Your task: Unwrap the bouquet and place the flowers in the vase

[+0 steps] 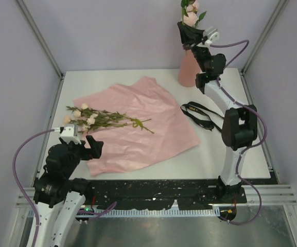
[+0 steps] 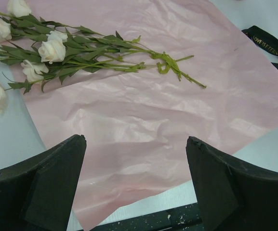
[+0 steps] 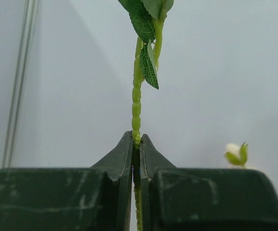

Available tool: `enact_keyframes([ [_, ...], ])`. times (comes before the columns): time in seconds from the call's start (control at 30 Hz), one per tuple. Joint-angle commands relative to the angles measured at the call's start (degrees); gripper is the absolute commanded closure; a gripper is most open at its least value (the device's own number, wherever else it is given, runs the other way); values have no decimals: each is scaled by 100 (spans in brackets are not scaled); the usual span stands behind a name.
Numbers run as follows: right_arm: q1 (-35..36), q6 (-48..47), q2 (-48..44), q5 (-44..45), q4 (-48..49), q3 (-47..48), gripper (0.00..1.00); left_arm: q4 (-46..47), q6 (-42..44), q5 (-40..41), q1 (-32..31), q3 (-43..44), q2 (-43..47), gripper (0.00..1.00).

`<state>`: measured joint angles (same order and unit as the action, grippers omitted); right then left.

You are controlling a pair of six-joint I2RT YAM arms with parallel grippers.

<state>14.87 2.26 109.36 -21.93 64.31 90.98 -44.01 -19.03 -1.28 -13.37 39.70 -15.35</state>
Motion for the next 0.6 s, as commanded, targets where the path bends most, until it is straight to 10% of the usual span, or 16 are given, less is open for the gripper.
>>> enact_keyframes([
  [0.0,-449,714,910,-355,1216,1716,94,138,57,75,1,2,-117,10],
  [0.33,-863,205,3134,-198,-409,5138,95,103,31,251,1,11,-275,10],
  [0.57,-960,204,3469,57,-16,4701,95,77,13,304,1,29,-398,10],
])
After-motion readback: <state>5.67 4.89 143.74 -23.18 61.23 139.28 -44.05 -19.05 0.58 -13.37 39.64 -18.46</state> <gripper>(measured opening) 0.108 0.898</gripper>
